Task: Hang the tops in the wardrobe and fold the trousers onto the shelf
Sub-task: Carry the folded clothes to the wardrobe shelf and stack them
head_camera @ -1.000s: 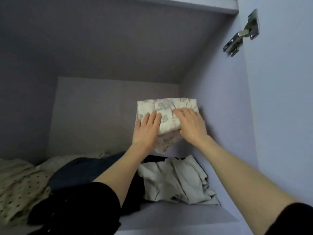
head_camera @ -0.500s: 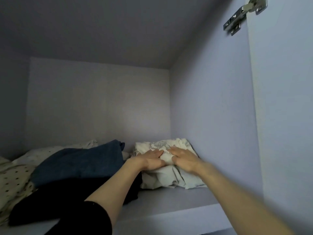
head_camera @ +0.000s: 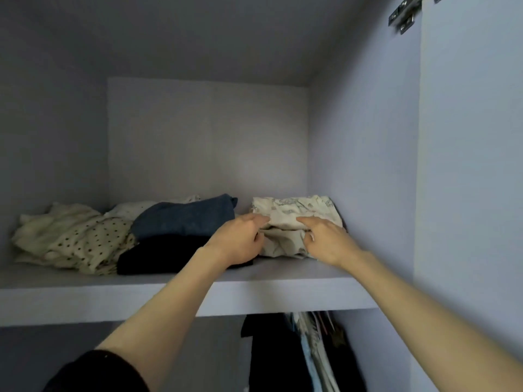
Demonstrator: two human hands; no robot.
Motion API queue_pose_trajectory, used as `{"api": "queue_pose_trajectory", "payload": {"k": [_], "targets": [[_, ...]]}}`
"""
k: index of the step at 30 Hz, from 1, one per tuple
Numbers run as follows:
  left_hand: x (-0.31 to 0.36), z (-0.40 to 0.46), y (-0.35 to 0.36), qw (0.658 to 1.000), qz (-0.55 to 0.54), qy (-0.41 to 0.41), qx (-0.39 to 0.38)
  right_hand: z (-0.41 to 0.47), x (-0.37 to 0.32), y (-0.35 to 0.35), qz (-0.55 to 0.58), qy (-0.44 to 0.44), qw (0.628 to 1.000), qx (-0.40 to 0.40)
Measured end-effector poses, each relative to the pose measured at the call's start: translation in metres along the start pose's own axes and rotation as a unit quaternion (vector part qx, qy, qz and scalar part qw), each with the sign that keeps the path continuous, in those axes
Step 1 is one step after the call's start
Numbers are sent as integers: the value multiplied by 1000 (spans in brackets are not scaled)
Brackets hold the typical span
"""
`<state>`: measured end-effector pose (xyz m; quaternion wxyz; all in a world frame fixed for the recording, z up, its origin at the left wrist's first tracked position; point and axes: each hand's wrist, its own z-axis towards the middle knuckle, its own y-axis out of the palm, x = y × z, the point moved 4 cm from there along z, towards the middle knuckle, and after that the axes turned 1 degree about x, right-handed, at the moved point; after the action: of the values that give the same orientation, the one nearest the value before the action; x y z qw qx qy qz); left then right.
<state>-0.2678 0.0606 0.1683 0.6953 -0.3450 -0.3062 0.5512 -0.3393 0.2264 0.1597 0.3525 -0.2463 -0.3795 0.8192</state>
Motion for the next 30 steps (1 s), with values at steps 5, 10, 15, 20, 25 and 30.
{"api": "queue_pose_trajectory", "payload": {"k": [5, 10, 15, 20, 25, 30], "targets": [[6, -85, -25, 998, -33, -8, 51, -64, -49, -8, 26, -11, 1000, 14], [7, -172, -31, 998, -57, -23, 23, -136, -95, 1, 52, 8, 998, -32], [4, -268, -42, 994, -86, -62, -23, -215, -155, 2, 82, 13, 994, -70], [12, -346, -68, 990, -88, -112, -23, -271, -194, -11, 124, 23, 988, -84], [21, -409, -100, 988, -63, -138, 16, -306, -233, -15, 153, 4, 984, -92], [26, -461, -149, 983, -10, -151, 105, -343, -296, -9, 195, -56, 971, -124]]}}
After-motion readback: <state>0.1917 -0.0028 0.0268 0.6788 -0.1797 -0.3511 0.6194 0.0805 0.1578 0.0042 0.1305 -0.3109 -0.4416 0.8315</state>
